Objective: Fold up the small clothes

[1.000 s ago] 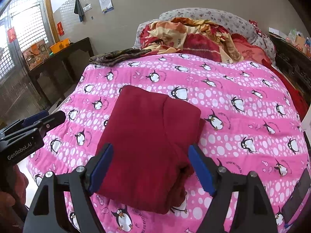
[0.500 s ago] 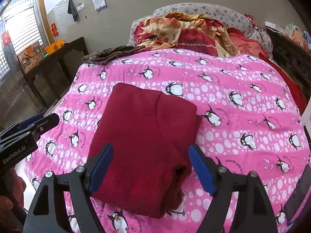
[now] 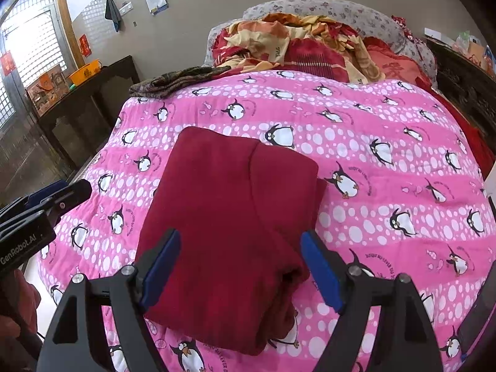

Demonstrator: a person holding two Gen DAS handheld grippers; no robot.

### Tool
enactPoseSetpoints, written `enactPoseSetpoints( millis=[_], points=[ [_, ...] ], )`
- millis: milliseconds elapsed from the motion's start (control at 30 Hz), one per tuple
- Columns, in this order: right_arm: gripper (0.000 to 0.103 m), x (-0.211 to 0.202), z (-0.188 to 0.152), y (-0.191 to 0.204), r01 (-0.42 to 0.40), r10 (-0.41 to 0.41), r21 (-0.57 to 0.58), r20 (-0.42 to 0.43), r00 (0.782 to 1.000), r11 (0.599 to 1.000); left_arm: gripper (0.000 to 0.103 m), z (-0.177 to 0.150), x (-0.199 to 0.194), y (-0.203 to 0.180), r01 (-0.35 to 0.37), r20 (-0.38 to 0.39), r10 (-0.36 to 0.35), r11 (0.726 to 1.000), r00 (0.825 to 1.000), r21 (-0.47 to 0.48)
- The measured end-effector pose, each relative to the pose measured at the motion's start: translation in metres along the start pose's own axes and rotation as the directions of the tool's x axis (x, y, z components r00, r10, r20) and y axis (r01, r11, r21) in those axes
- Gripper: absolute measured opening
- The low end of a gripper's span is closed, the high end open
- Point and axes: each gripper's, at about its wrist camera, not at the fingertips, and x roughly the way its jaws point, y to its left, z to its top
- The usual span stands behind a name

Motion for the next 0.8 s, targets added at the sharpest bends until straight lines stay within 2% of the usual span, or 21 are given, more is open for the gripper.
enactPoseSetpoints(
  millis=[800],
  points=[
    [0.083,0.014,0.001,-0.008,-0.007,0.007,0.012,-0.027,1.0,1.0,0.037,0.001,0.014,-0.007,0.003,-0.032,-0.002,1.0,0.999,0.019]
  ],
)
